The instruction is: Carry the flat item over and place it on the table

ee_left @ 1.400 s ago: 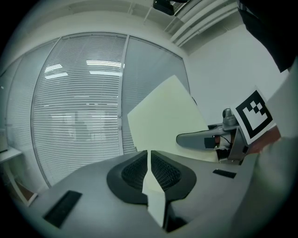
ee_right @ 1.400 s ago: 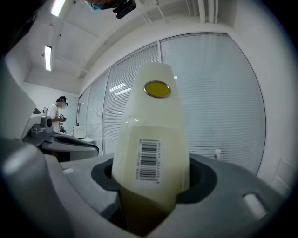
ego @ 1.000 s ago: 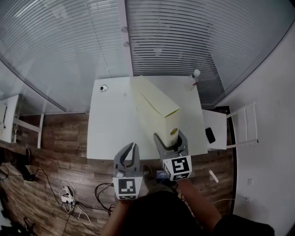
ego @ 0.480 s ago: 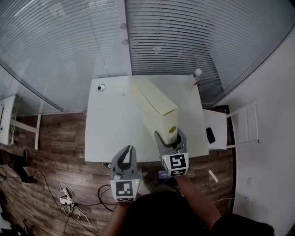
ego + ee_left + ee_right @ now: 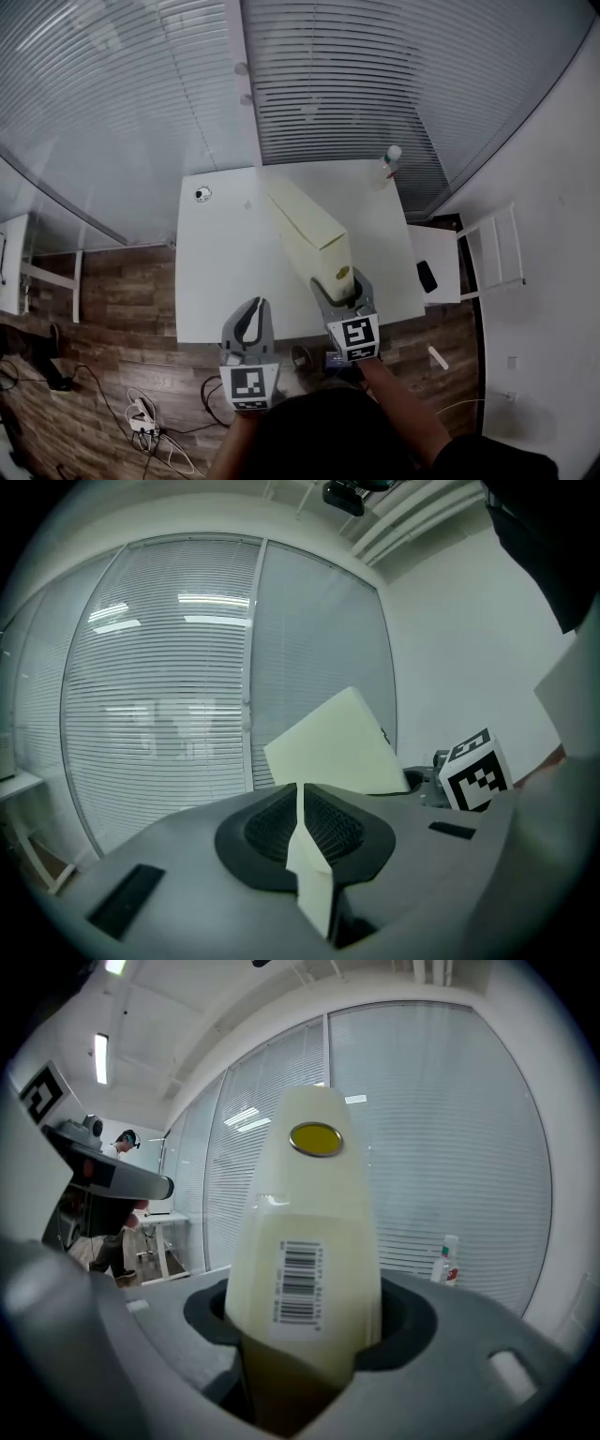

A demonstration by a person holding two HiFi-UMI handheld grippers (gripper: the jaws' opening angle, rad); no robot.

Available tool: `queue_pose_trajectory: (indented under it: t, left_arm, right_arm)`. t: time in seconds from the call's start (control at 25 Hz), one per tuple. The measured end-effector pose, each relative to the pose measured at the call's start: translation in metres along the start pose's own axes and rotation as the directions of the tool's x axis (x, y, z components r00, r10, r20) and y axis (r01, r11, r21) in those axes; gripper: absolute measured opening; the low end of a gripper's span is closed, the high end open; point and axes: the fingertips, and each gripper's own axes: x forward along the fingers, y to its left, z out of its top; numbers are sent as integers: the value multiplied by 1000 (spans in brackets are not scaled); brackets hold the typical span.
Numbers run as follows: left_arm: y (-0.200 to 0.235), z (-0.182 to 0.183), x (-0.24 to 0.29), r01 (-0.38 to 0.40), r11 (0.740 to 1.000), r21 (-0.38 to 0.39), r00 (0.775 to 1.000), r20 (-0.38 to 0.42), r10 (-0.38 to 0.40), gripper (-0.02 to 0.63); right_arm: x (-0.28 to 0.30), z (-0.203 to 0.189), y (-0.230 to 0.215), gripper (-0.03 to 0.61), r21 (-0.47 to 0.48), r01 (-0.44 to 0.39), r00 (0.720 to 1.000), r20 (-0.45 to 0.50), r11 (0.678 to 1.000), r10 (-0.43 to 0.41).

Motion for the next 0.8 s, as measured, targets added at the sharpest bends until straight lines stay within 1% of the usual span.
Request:
queue_pose_trajectory:
  t: [0.16, 0.32, 0.52, 0.6, 0.68, 0.8]
  left_arm:
    - [3, 3, -3, 11, 1000, 9, 1000, 1, -12, 20]
    - [1, 16, 0, 39, 999, 23, 998, 46, -40, 20]
    - [-17, 33, 17, 160, 987, 18, 986, 48, -161, 34]
    - [-25, 40, 22, 186, 982, 23, 981, 54, -187, 66]
    - [-34, 44, 24, 210, 977, 27, 975, 63, -212, 67]
    - [-50, 53, 31, 263, 964, 37, 961, 74, -265, 81]
  right_arm:
    - [2, 0, 0, 284, 12, -3, 1000, -6, 1000, 3]
    - [3, -14, 4, 281, 45, -14, 1000, -27, 999, 15]
    - [4, -27, 12, 275, 50, -28, 999, -44, 998, 30]
    - [7, -35, 16, 275, 53, -36, 996, -75, 998, 40]
    - [11, -44, 22, 275, 54, -46, 992, -113, 997, 52]
    - [14, -60, 24, 275, 72, -47, 985, -165, 996, 59]
